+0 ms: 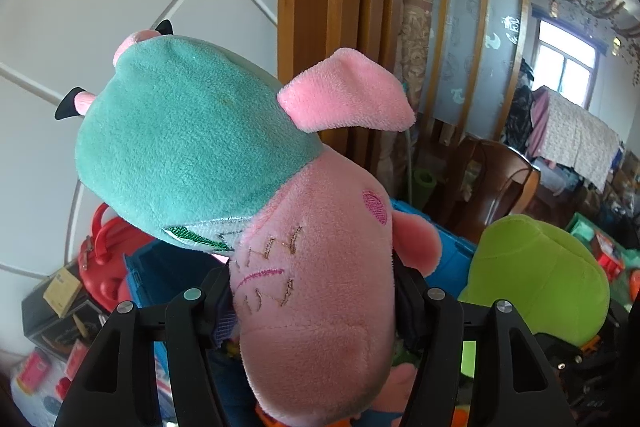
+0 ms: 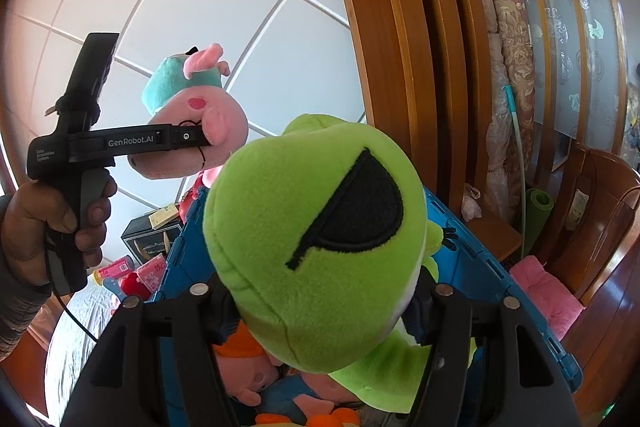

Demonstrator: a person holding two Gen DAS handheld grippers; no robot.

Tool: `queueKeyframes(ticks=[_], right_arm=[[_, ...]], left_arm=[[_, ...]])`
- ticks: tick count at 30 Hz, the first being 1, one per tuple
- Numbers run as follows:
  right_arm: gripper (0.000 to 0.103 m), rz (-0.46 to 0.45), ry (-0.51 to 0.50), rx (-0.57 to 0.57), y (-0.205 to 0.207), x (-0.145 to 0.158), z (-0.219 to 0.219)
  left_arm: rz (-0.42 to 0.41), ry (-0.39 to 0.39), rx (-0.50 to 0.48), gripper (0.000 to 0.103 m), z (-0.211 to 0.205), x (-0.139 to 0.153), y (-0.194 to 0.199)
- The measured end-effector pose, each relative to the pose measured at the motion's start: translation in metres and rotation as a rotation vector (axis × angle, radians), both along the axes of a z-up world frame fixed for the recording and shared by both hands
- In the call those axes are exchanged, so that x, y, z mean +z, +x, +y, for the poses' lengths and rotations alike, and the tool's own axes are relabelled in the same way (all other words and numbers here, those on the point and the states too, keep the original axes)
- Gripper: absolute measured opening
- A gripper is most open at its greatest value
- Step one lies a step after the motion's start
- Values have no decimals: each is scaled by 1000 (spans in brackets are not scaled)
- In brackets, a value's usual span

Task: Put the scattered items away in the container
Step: 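Open both grippers to drop the pig and frog into the crate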

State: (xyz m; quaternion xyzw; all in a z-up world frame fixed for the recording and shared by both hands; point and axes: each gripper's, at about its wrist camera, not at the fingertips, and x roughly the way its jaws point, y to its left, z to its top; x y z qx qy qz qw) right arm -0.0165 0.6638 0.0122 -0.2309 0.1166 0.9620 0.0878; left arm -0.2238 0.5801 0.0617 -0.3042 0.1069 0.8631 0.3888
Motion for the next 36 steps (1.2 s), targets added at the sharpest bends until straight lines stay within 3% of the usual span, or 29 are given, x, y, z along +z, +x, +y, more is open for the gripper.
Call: queueKeyframes(ticks=[2, 4, 7, 21, 36], right_arm=[[93, -11, 19, -18, -6, -1, -1], [100, 13, 31, -19, -6, 1, -4], [100, 32, 47, -14, -9, 6, -8], [100, 21, 34, 26, -18, 9, -22], [100, 27, 42, 86, -1, 18, -42]], left_arm=[[-31, -15, -26, 81, 2, -5, -5], [-40, -16, -31, 92, 1, -8, -7], [-23, 3, -14, 100, -9, -8, -8], [-29, 6, 20, 100, -42, -11, -7], [-5, -14, 108, 100, -81, -10, 30]])
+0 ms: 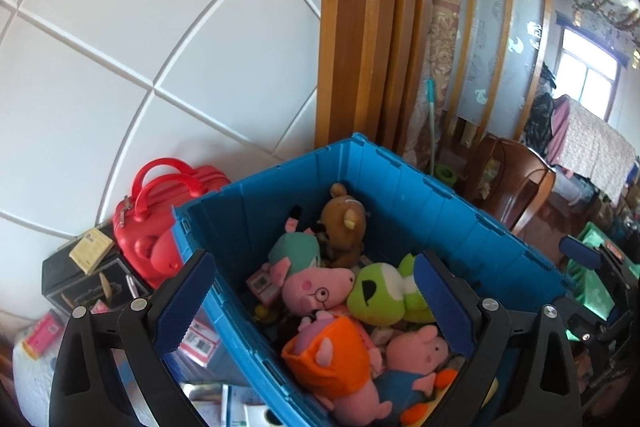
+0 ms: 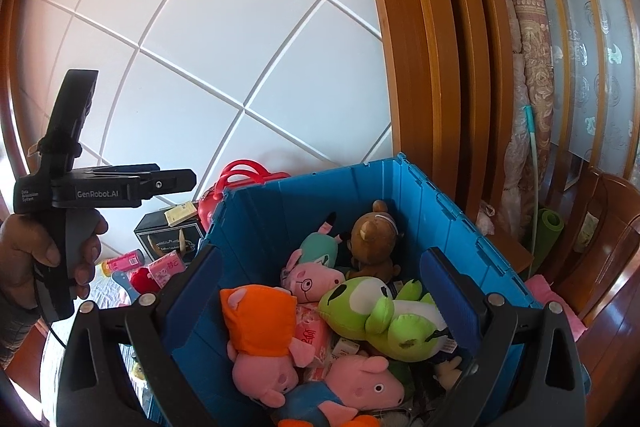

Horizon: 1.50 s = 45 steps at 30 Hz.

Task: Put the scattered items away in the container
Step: 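Open both grippers to drop the pig and frog into the crate, then move both grippers to the bed items while the left grasps the blue boomerang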

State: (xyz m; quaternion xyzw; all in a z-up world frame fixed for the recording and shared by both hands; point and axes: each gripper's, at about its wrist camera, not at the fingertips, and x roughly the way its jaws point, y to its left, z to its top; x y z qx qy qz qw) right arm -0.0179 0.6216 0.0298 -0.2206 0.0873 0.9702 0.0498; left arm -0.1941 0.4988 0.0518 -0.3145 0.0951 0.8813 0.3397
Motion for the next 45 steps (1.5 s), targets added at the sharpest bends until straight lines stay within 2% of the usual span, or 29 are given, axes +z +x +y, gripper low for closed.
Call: queueKeyframes(ticks=[8, 14, 19, 26, 32, 40, 45], right_arm=[[103, 5, 25, 51, 8, 8, -30], [103, -3, 48, 108, 11, 12, -67], [103, -15, 60, 157, 8, 10, -104], [103, -50, 75, 233, -3, 1, -164], [103, -99, 69, 295, -14, -20, -217], [103, -233, 65, 346, -29, -77, -280], [103, -338, 64, 346, -40, -123, -308]], left_arm=[[49, -21, 78, 100, -38, -1, 31], [33, -11, 128, 100, -78, -12, 46], [0, -8, 170, 100, -120, -32, 61], [-87, -23, 248, 100, -193, -80, 71], [-153, -30, 331, 100, -268, -121, 71], [-296, -21, 467, 100, -370, -198, 53], [-366, -19, 513, 100, -409, -246, 34]])
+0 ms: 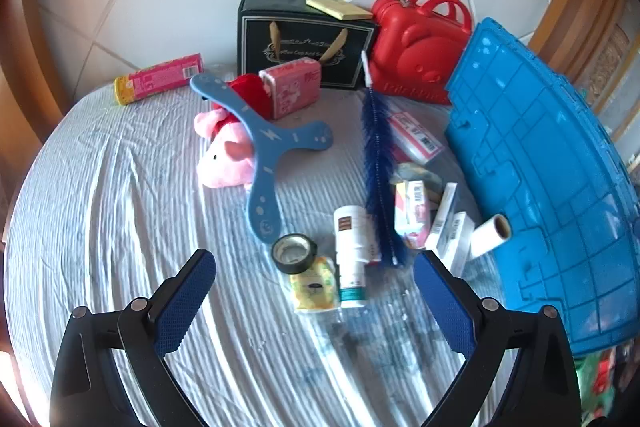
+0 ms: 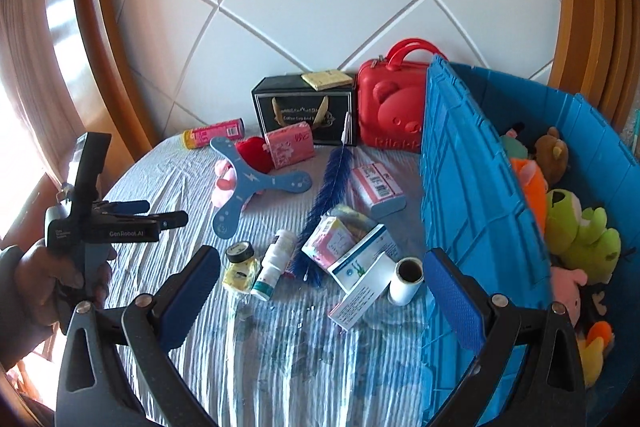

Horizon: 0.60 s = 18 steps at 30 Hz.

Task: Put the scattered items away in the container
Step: 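Move both grippers to the bed items while the left grasps the blue boomerang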

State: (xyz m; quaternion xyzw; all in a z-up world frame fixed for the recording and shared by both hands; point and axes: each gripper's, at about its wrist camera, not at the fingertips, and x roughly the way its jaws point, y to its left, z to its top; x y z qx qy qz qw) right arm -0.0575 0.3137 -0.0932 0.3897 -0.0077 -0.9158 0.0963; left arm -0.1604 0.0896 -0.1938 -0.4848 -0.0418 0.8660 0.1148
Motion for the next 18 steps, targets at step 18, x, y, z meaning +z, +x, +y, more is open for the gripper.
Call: queueKeyframes(ticks=[18], right_arm=[[103, -212, 38, -65, 21, -81, -22]], left_arm=[[-232, 173, 71, 61, -36, -164, -112]])
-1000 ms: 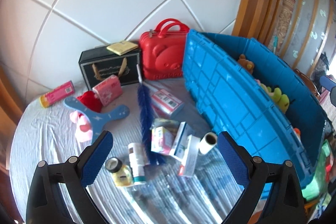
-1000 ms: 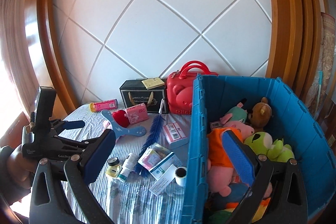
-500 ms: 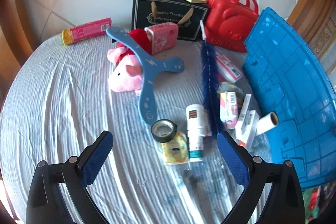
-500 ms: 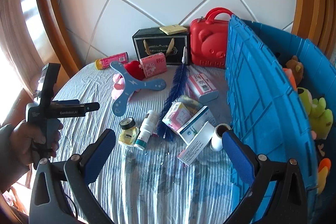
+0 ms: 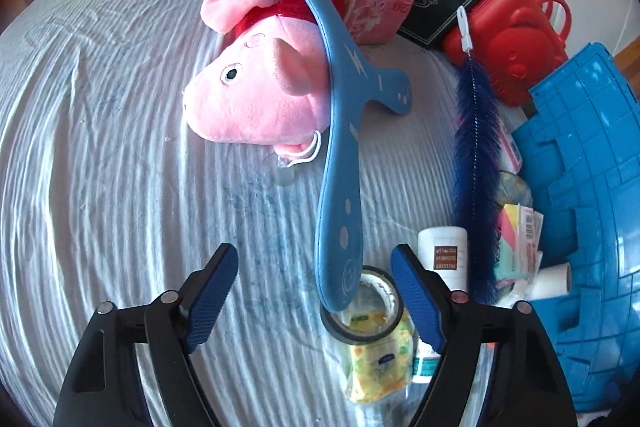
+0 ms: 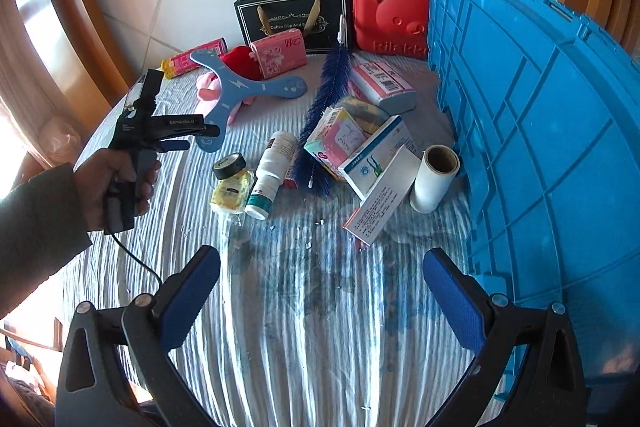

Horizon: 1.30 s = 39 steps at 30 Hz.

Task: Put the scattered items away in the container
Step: 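Move both grippers to the bed items while the left grasps the blue boomerang, then lower the right gripper onto the black tape roll and grasp it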

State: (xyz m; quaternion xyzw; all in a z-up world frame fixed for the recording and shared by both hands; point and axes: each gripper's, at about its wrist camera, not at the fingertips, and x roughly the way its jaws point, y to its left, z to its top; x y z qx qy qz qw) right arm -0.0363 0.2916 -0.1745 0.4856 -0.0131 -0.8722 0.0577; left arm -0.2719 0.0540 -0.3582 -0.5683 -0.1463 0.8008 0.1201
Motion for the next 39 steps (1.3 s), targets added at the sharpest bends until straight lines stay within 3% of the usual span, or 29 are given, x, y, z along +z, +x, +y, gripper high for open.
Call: queueKeyframes(ticks=[1, 2, 9, 21, 35, 36, 38, 39], right_arm=[[103, -5, 2, -4, 0, -1, 1], [103, -8, 4, -7, 1, -2, 2], [103, -15, 16, 6, -10, -9, -1], [103, -42, 5, 101, -69, -61, -57], [103, -133, 14, 52, -133, -138, -110], [102, -146, 14, 40, -137, -143, -111], [88, -158, 8, 34, -142, -148, -115], [87, -149, 14, 43, -145, -148, -120]], left_arm=[[-6, -11, -24, 31, 4, -4, -3], [-8, -24, -50, 19, 8, -6, -5], [88, -53, -128, 7, 24, 16, 10], [234, -54, -122, 7, -22, 94, 67], [316, -32, -33, 7, -105, 157, 135], [318, -31, -29, 7, -109, 159, 137], [327, -36, -26, 7, -116, 164, 141], [330, -38, -23, 7, -119, 165, 143]])
